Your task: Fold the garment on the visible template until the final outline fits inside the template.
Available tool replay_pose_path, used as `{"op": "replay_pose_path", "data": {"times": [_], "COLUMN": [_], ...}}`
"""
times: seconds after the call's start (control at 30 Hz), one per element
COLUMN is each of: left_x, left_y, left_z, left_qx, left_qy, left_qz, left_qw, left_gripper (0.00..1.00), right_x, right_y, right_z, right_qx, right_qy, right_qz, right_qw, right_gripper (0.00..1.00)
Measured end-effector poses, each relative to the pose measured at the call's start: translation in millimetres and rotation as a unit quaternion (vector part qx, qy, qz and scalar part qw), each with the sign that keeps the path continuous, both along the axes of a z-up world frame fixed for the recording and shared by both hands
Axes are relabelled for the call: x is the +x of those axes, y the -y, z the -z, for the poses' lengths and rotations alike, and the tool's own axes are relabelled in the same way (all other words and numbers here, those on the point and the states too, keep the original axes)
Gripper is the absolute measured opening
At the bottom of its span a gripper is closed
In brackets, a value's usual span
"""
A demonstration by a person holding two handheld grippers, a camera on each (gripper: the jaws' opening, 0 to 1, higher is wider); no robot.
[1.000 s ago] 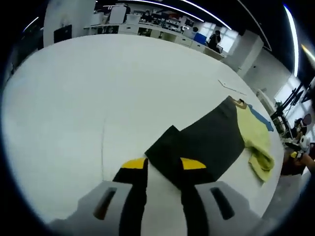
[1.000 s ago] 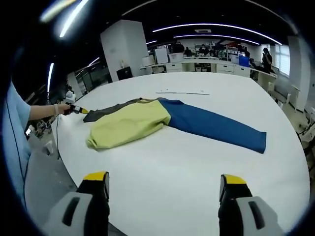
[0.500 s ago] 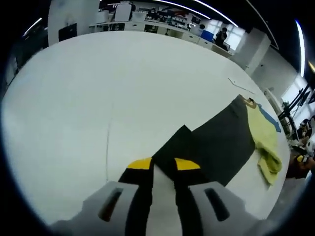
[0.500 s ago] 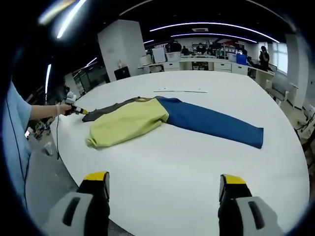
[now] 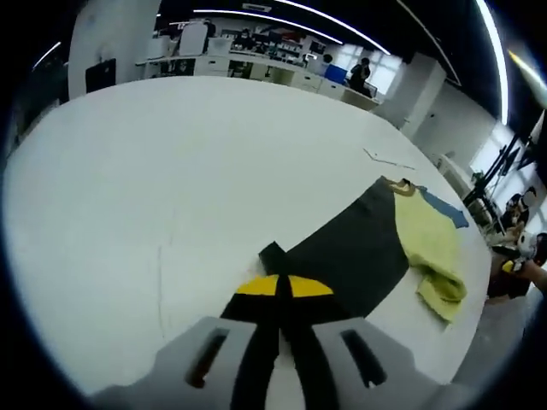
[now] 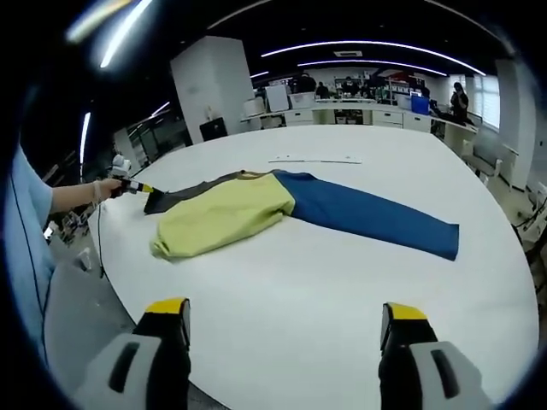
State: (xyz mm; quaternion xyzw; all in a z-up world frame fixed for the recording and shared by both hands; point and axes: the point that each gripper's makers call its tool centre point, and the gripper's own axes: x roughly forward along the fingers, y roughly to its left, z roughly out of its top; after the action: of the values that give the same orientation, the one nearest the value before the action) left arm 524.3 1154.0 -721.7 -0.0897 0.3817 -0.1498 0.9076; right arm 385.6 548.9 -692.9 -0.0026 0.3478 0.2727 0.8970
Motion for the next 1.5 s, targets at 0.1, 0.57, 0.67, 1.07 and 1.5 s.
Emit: {"op": "replay_pose_path", "data": {"times": [0.1, 0.57, 0.67, 1.07, 1.5], "left_x": [1.5, 15.0, 12.5, 7.6, 17.3], "left_y": [30, 138, 146, 142, 115], "left_z": [-10.8, 9.1, 16.5, 25.9, 16.7], "left_qx": [-0.013, -0.051, -0.047, -0.036, 0.027], "left_qy": [0.008, -0.009, -0.02, -0.033, 0.011], "left_qz": [0.036, 0.117, 0.123, 0.12, 0.117], "left_qw": [0.9992, 0.9918, 0.9911, 0.9916, 0.9927], "left_gripper": [0.0, 0.0, 0.0, 0.0, 0.54], "right_x": [-1, -2, -2, -2, -3], "right_y": [0, 5, 5, 9, 3], "right_z": [0.4, -3.5, -5.5, -4.1, -0.6], "right_qx": [0.001, 0.004, 0.004, 0.003, 0.005], "right_qy": [0.0, 0.006, 0.008, 0.004, 0.002], "right_qz": [0.0, 0.005, 0.005, 0.008, 0.002], "right_qw": [1.0, 1.0, 0.9999, 1.0, 1.0], "right_gripper": [0.93, 0.93, 0.93, 0.93, 0.93]}}
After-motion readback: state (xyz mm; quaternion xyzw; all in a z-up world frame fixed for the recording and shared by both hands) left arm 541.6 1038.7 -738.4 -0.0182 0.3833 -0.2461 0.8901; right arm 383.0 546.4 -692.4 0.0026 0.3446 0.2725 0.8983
